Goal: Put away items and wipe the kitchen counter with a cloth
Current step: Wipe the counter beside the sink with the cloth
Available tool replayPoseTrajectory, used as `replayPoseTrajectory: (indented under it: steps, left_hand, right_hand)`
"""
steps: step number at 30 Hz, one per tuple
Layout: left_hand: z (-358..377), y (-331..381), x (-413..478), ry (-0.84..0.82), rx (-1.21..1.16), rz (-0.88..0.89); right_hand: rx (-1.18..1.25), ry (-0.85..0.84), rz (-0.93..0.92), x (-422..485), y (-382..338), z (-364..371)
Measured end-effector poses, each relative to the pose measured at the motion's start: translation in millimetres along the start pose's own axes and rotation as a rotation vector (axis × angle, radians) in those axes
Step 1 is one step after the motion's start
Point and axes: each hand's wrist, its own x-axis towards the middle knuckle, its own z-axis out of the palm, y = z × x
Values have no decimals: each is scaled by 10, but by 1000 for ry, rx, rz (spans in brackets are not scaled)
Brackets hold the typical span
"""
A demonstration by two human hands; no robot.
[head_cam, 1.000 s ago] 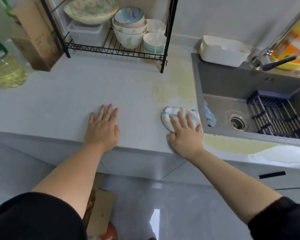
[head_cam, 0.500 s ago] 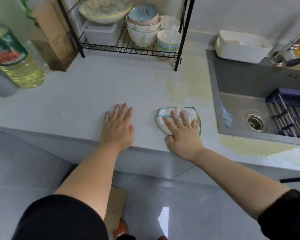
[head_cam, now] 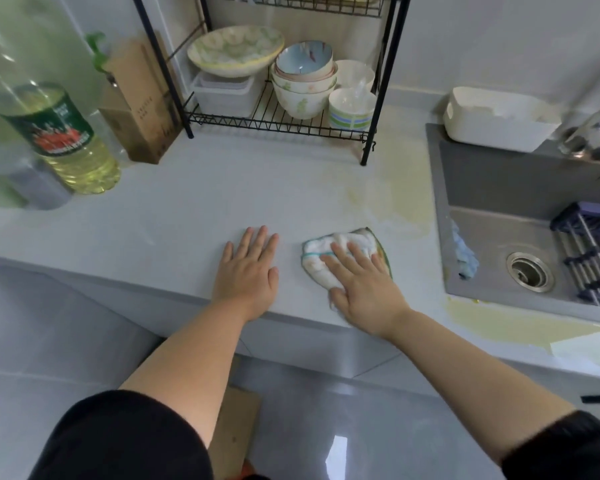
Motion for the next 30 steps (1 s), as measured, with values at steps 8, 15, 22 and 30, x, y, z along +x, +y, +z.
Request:
replayPoseTrajectory:
  steps: [8, 15, 22, 30]
  left_hand:
    - [-78, -183, 422, 4, -79, 91]
    - [-199, -277, 1336, 40, -117, -11]
    - [-188, -304, 1817, 87, -94, -84]
    - [-192, -315, 1824, 49, -91, -102]
  right_hand:
    - [-2, -38, 195, 973, -20, -189]
    - [12, 14, 322, 1723, 134, -275]
    - [8, 19, 395, 2299, 364, -399]
    - [174, 45, 261, 2007, 320, -434]
